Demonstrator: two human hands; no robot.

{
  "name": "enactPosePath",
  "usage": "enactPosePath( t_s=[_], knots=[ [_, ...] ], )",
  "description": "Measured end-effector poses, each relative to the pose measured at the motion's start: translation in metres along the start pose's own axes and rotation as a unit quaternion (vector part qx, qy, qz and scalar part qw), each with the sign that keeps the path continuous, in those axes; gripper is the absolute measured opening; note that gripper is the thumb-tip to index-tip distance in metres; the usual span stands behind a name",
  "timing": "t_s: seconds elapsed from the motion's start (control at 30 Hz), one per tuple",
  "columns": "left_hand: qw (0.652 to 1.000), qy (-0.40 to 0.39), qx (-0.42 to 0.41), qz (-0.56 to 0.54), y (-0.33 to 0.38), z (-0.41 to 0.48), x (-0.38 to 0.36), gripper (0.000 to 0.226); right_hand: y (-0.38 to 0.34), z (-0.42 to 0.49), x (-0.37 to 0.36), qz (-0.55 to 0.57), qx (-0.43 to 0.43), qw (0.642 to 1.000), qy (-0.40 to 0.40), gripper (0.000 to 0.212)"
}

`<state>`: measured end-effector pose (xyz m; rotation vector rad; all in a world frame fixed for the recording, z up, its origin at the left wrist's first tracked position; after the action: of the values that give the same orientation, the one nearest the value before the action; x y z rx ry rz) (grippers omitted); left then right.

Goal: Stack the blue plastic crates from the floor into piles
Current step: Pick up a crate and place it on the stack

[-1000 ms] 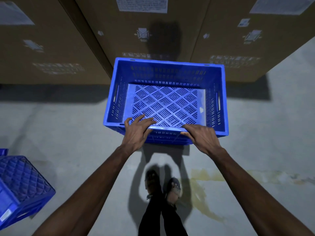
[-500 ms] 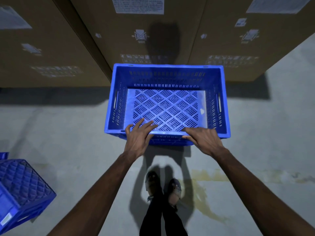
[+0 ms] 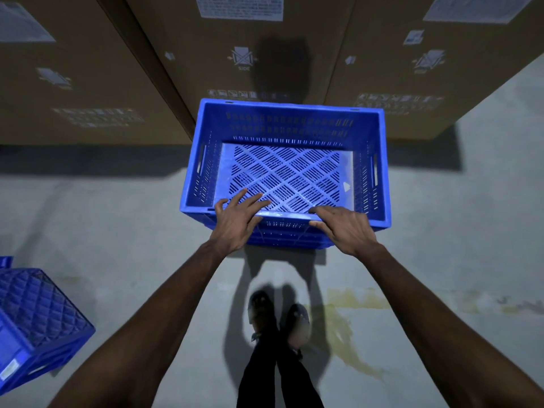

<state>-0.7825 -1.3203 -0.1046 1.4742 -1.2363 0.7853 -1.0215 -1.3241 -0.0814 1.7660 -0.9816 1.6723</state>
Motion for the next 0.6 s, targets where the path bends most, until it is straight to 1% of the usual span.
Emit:
enactPosePath(
  t_s=[0.1, 0.23, 0.3, 0.4, 0.43, 0.53, 0.6],
  knots=[
    [1.0, -0.002, -0.01, 0.0, -0.002, -0.002, -0.001, 0.049, 0.001, 0.0, -0.005, -0.005, -0.004, 1.0, -0.011, 0.053],
    [1.0, -0.01, 0.002, -0.001, -0.001, -0.001, -0.002, 0.056, 0.003, 0.0, -0.007, 0.005, -0.004, 1.0, -0.021, 0.054],
    [1.0, -0.024, 0.001, -0.002, 0.0, -0.003, -0.001, 0.059, 0.003, 0.0, -0.008, 0.044, -0.014, 0.998, -0.04, 0.058],
    [0.999, -0.038, -0.001, -0.011, 0.007, -0.013, 0.01, 0.061, 0.001, -0.009, -0.009, 0.123, -0.06, 0.987, -0.081, 0.063],
    [0.999, -0.031, 0.0, -0.019, 0.012, -0.02, 0.018, 0.062, -0.002, -0.014, -0.003, 0.141, -0.076, 0.984, -0.074, 0.064],
    [0.998, 0.027, 0.01, -0.057, 0.029, -0.049, 0.054, 0.062, -0.015, -0.032, 0.036, 0.173, -0.103, 0.979, -0.011, 0.064],
    [0.994, 0.043, 0.022, -0.099, 0.039, -0.076, 0.073, 0.06, -0.027, -0.044, 0.066, 0.199, -0.116, 0.973, 0.02, 0.066]
  ],
)
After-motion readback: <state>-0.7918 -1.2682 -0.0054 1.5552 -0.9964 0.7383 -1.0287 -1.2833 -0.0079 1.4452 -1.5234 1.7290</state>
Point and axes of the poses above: each hand's wrist, its own z-axis towards the middle knuckle, its own x-axis out of the back of the hand, y = z × x, the point moved 9 cm from there along z, towards the middle knuckle, and after that the axes turned 10 degrees about x, right-handed, at the moved point
